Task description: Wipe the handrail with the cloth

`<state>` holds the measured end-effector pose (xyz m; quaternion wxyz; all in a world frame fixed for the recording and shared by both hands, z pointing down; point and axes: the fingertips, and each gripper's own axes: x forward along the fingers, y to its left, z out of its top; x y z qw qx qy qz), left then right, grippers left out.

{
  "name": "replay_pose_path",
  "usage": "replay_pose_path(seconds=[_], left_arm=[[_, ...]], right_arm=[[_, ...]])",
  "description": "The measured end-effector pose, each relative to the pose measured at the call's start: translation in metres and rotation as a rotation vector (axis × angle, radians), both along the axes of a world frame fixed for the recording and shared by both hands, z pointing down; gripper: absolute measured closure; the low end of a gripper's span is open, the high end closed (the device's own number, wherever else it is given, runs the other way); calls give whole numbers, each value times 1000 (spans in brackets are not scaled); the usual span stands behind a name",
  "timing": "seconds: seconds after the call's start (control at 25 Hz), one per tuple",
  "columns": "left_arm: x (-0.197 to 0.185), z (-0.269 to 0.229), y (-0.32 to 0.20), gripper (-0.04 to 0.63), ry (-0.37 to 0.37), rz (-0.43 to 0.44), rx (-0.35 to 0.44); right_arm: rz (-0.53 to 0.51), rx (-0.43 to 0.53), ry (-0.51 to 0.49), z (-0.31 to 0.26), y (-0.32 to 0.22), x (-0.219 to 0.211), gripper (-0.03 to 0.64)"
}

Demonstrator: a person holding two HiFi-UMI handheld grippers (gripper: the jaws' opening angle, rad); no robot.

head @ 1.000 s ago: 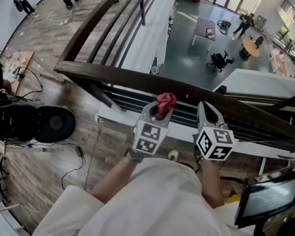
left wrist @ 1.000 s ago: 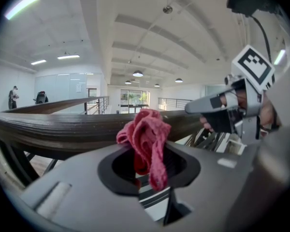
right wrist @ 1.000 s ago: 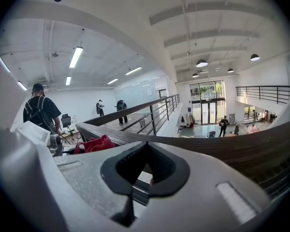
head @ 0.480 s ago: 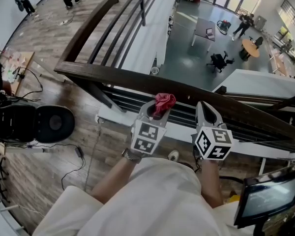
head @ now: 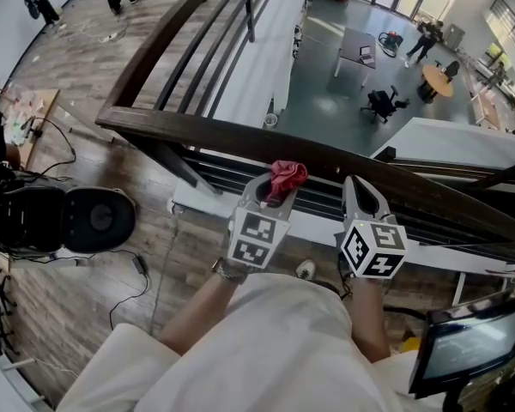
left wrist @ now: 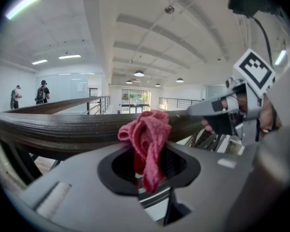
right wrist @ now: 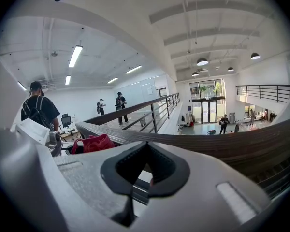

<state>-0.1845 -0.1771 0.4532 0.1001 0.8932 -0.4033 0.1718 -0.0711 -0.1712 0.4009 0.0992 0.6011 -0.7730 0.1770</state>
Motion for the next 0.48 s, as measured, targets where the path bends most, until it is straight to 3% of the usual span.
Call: replay_pose_path(seconds=[0.48], left_arm=[[-26,0,-3,471,31,-13,-15]], right_arm=[[17,-4,14,0,-2,-16,614]])
